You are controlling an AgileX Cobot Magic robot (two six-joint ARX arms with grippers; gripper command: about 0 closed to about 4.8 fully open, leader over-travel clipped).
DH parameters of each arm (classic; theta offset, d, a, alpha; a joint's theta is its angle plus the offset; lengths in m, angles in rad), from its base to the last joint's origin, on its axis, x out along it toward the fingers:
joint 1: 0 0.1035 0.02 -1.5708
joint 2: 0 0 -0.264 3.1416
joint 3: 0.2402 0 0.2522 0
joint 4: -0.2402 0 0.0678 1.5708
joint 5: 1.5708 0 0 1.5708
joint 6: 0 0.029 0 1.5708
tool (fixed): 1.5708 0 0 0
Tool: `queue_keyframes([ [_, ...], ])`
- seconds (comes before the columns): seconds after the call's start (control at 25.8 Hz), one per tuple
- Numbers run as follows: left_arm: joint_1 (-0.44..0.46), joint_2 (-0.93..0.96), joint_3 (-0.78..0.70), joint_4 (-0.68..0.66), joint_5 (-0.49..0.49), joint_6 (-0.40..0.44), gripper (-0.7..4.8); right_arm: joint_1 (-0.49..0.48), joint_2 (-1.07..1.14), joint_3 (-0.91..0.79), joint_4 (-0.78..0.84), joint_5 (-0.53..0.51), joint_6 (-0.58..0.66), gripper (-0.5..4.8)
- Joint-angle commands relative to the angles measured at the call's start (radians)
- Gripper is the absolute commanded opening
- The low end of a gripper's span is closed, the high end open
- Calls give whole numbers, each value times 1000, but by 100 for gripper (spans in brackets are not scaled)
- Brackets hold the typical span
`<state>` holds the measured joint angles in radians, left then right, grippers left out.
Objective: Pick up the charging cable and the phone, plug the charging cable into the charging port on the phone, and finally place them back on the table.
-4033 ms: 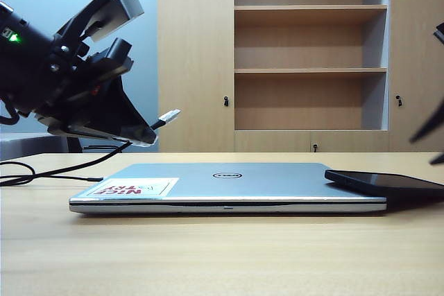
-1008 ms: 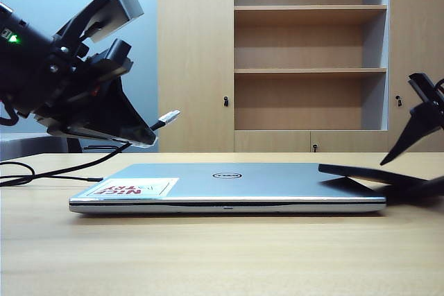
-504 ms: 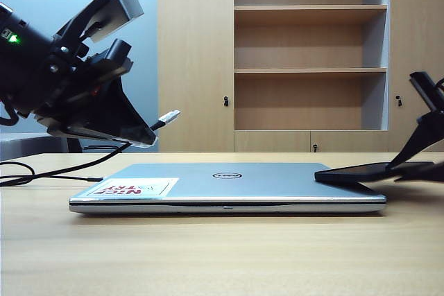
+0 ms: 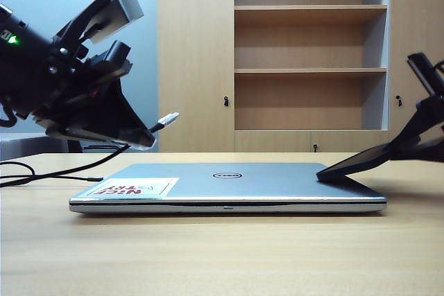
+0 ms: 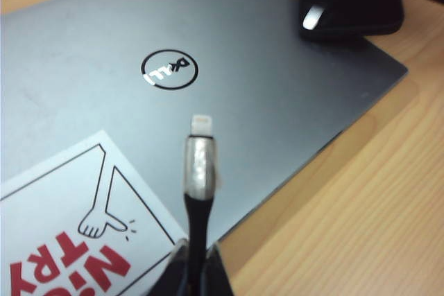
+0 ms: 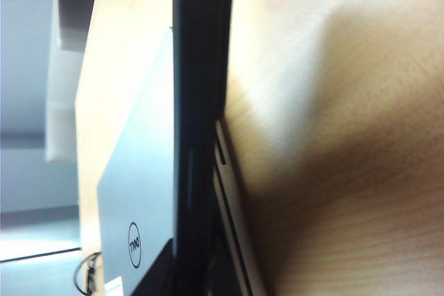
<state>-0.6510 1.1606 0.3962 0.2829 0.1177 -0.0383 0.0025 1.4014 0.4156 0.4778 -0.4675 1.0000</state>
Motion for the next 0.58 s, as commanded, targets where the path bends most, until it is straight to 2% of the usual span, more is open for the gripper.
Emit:
queue_keyframes([
  [0.04,-2,-4,2,-40,2,4,-6,0,-68,29,-93,17,-85,-9],
  [0.23,-2,-3,2,-82,2,5,-6,0,-196,130,-425,24,-247,-9],
  [0.31,-2,-3,2,-87,2,5,-6,0,-261,201,-610,28,-348,-9],
  [0.5,-2,-3,1,-87,2,6,-6,23,-331,423,-1102,154,-592,-9],
  [0.58,-2,-3,-1,-86,2,24,-6,43,-331,471,-1192,194,-644,-9],
])
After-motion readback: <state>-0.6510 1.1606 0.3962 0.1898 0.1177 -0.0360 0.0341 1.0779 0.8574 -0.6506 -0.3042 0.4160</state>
